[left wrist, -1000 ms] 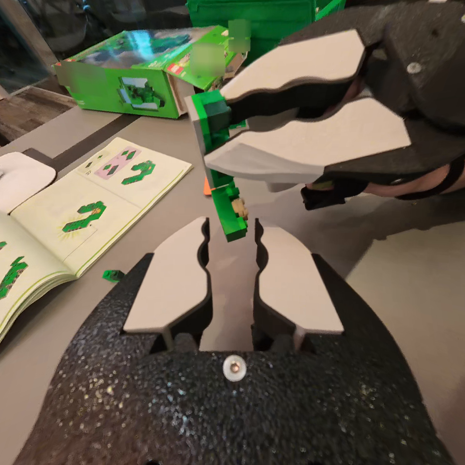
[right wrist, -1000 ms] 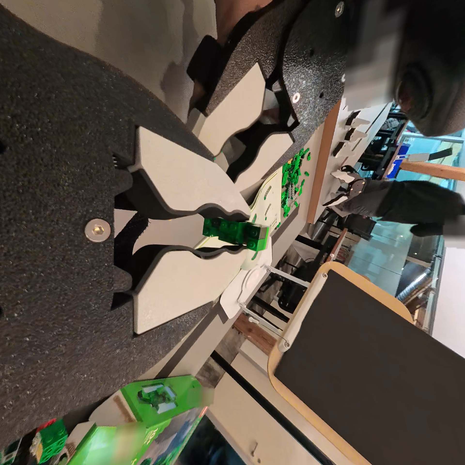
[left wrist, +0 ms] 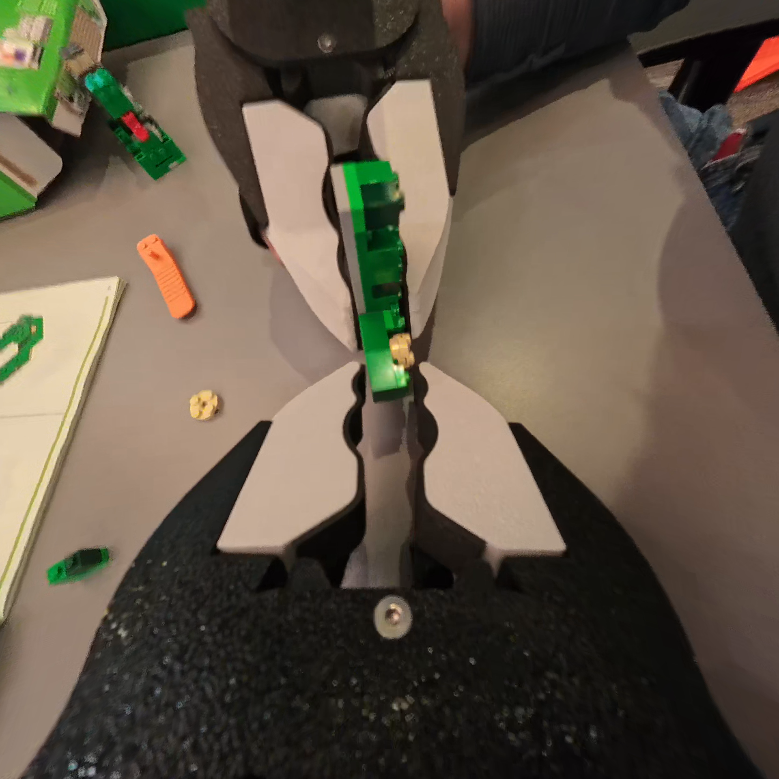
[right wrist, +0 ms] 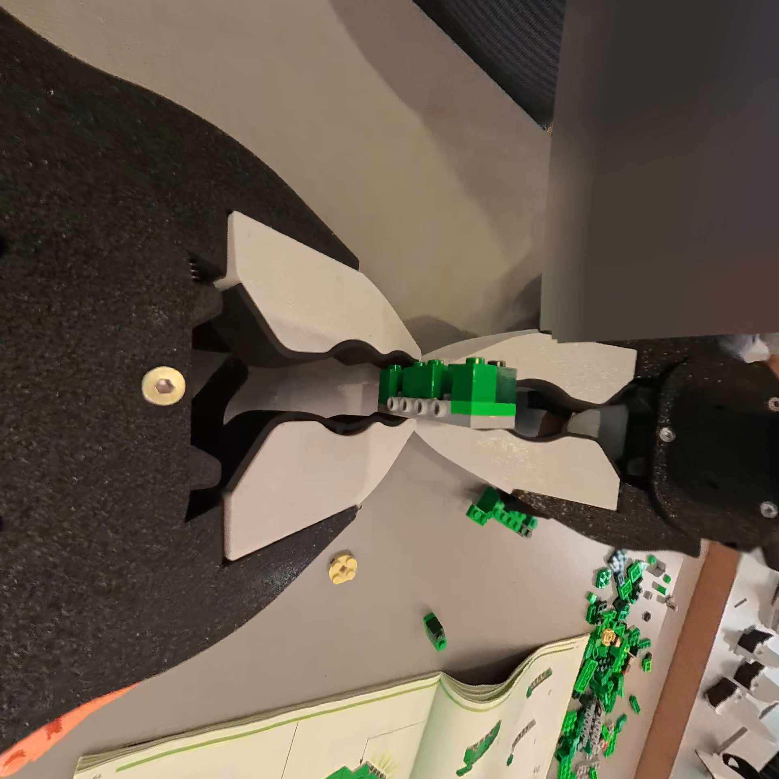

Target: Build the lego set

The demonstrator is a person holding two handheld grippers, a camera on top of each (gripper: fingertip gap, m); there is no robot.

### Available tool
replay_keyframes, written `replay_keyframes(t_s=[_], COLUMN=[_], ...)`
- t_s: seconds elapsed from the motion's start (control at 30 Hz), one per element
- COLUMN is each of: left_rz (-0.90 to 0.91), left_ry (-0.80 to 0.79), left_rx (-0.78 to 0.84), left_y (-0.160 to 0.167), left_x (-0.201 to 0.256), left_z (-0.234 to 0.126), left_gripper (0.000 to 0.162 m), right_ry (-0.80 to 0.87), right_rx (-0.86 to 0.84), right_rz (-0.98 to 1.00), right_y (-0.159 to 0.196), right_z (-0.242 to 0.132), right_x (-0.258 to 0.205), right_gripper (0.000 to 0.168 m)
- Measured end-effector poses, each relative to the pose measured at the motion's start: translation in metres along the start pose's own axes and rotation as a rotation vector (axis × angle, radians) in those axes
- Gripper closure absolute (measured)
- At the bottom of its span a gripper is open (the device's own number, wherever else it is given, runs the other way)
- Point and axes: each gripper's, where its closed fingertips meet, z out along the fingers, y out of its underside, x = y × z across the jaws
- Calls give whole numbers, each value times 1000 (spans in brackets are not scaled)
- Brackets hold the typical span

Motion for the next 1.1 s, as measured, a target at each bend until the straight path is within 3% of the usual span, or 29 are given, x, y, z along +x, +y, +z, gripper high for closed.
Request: replay_keyframes(t_s=[0.1,0.2,0.4,0.5,0.63,0.8,0.9,1.1], left_rz=[-164,-270,-410,-589,-670,-687,-676,-534], left_ry=[-157,-370,-461,-447,-516,-543,-517,-529], left_rx=[-65,-70,-310,-273,-286,-286,-312,-357], left_y=[19,41,96,94,97,93,90,84], left_x=[-19,-42,-58,-61,-65,-69,-65,-70], left_z=[-26,-62,-89,-80,-74,-69,-66,-64], left_gripper=[93,80,92,90,81,91,106,108], right_ry=[66,134,205,260,328,350,336,367], right_rx=[19,14,5,4,-14,-37,-47,-83], right_rz=[30,65,80,77,75,96,110,106], right_y=[0,2,4,5,8,12,14,19], right_z=[-5,-8,-8,-10,-12,-12,-10,-17], right_x=[9,20,35,42,50,58,59,66], right_gripper=[150,150,150,150,149,149,150,150])
